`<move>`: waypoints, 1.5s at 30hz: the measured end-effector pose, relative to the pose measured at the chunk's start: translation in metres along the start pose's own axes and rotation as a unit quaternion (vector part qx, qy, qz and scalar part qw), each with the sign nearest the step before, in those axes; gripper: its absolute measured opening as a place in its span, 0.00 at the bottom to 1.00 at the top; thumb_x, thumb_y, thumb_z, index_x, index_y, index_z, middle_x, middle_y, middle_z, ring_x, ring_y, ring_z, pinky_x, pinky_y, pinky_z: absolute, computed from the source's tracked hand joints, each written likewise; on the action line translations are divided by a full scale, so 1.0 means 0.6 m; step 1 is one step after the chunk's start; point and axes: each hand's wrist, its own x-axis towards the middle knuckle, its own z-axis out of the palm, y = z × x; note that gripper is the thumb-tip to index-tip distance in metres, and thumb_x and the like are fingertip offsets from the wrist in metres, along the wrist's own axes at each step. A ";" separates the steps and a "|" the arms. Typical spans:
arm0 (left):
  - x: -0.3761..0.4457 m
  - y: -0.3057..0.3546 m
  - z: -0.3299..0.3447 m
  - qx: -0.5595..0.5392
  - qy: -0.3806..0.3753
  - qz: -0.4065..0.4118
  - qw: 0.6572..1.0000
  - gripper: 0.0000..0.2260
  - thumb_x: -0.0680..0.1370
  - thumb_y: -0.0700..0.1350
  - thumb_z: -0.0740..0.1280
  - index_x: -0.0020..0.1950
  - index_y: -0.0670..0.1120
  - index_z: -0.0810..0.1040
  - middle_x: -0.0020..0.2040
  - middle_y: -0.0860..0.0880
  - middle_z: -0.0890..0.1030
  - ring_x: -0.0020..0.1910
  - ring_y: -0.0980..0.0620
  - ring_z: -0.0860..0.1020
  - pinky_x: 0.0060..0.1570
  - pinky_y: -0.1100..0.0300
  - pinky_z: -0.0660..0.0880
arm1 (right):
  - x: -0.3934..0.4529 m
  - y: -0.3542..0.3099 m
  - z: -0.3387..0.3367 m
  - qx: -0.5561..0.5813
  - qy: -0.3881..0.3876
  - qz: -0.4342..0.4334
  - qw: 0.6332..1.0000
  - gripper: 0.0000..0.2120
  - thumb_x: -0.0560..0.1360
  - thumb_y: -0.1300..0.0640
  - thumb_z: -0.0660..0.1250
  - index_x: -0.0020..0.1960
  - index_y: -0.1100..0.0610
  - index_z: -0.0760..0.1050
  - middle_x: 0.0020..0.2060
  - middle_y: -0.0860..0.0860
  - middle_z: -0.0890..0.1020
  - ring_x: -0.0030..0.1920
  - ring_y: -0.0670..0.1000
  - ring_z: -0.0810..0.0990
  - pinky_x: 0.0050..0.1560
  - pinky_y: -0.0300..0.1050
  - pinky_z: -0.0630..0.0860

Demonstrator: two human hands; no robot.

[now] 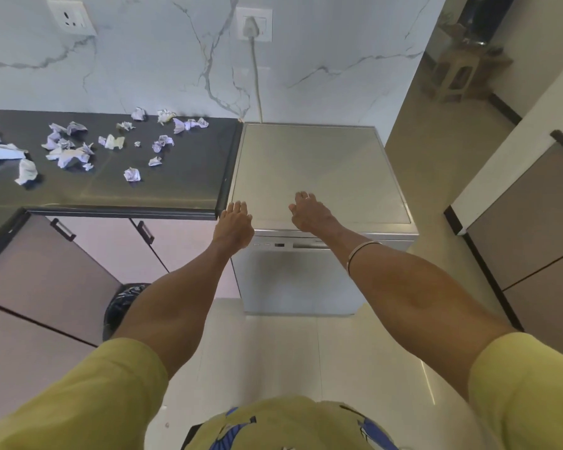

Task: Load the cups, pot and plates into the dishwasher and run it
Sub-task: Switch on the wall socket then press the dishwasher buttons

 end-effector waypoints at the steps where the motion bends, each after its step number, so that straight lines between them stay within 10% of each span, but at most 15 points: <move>1: -0.005 -0.011 0.008 -0.010 -0.009 -0.003 1.000 0.21 0.83 0.39 0.55 0.76 0.34 0.61 0.77 0.37 0.62 0.76 0.38 0.60 0.75 0.45 0.59 | 0.001 0.002 0.008 -0.007 -0.007 -0.004 1.000 0.22 0.83 0.55 0.50 0.73 0.66 0.62 0.73 0.59 0.64 0.72 0.60 0.62 0.66 0.56 0.68; 21: 0.052 -0.165 0.192 0.046 0.064 0.137 0.988 0.49 0.75 0.50 0.74 0.81 0.44 0.40 0.81 0.43 0.40 0.79 0.42 0.39 0.78 0.46 0.44 | 0.063 0.014 0.233 0.034 0.136 0.034 0.990 0.19 0.83 0.56 0.53 0.70 0.65 0.66 0.71 0.62 0.67 0.69 0.62 0.66 0.68 0.56 0.65; 37: 0.089 -0.183 0.253 0.074 0.174 0.187 0.964 0.41 0.69 0.51 0.76 0.78 0.46 0.62 0.77 0.41 0.65 0.76 0.38 0.61 0.77 0.42 0.55 | 0.057 0.031 0.297 0.069 0.327 0.044 0.941 0.18 0.83 0.53 0.51 0.64 0.59 0.74 0.58 0.52 0.80 0.59 0.55 0.76 0.58 0.50 0.75; 45: 0.083 -0.180 0.241 0.072 0.159 0.186 0.967 0.40 0.70 0.49 0.77 0.77 0.46 0.62 0.76 0.42 0.66 0.76 0.39 0.62 0.76 0.44 0.56 | 0.054 0.037 0.285 0.062 0.250 0.033 0.966 0.22 0.85 0.52 0.49 0.72 0.60 0.68 0.69 0.54 0.73 0.70 0.56 0.69 0.68 0.52 0.67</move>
